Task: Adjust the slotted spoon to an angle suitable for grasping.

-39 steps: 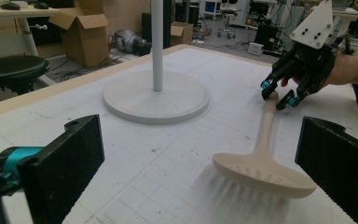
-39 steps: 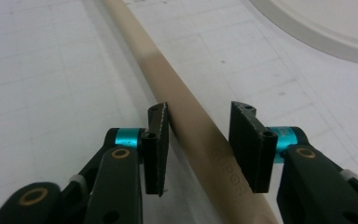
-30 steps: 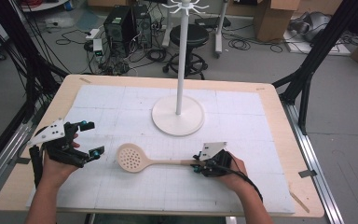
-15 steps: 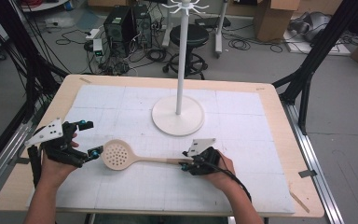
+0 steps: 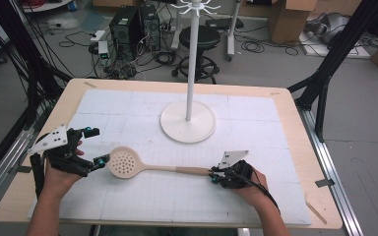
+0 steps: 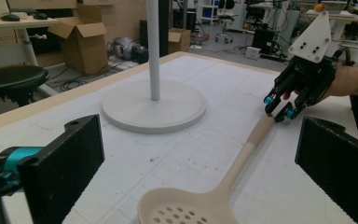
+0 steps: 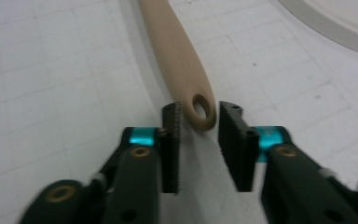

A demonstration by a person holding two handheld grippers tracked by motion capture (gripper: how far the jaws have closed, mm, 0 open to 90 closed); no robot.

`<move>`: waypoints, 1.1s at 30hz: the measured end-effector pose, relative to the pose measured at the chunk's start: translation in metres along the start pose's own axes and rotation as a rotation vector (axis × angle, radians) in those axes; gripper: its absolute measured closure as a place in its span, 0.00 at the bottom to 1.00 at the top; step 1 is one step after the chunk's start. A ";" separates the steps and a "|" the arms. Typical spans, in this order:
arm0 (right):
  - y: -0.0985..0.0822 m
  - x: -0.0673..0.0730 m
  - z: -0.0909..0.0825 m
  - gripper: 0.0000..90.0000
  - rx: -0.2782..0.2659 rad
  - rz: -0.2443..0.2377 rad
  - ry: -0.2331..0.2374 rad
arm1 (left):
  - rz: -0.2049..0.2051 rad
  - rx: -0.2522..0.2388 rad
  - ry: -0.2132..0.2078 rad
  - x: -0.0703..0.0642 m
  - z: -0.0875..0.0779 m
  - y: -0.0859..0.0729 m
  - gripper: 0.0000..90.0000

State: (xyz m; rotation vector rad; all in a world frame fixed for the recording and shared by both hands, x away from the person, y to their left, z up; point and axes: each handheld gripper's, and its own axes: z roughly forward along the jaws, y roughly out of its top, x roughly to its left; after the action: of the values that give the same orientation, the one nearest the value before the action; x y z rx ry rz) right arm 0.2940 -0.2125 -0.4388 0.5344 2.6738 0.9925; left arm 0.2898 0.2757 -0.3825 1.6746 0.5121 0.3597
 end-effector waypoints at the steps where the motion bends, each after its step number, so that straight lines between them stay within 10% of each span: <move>1: 0.002 0.000 0.001 0.81 0.004 -0.013 -0.004 | 0.000 -0.002 0.001 0.000 0.000 0.000 0.02; 25: 0.063 0.012 0.055 0.93 -0.051 -0.091 -0.083 | 0.000 -0.009 0.050 -0.011 -0.033 -0.001 0.02; 33: 0.068 0.011 0.048 0.64 -0.129 -0.011 -0.094 | -0.002 -0.005 0.050 -0.009 -0.031 -0.001 0.02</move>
State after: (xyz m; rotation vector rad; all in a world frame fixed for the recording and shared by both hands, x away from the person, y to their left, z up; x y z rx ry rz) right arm 0.3179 -0.1323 -0.4306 0.5255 2.5074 1.0990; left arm 0.2662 0.2970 -0.3778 1.6636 0.5496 0.4021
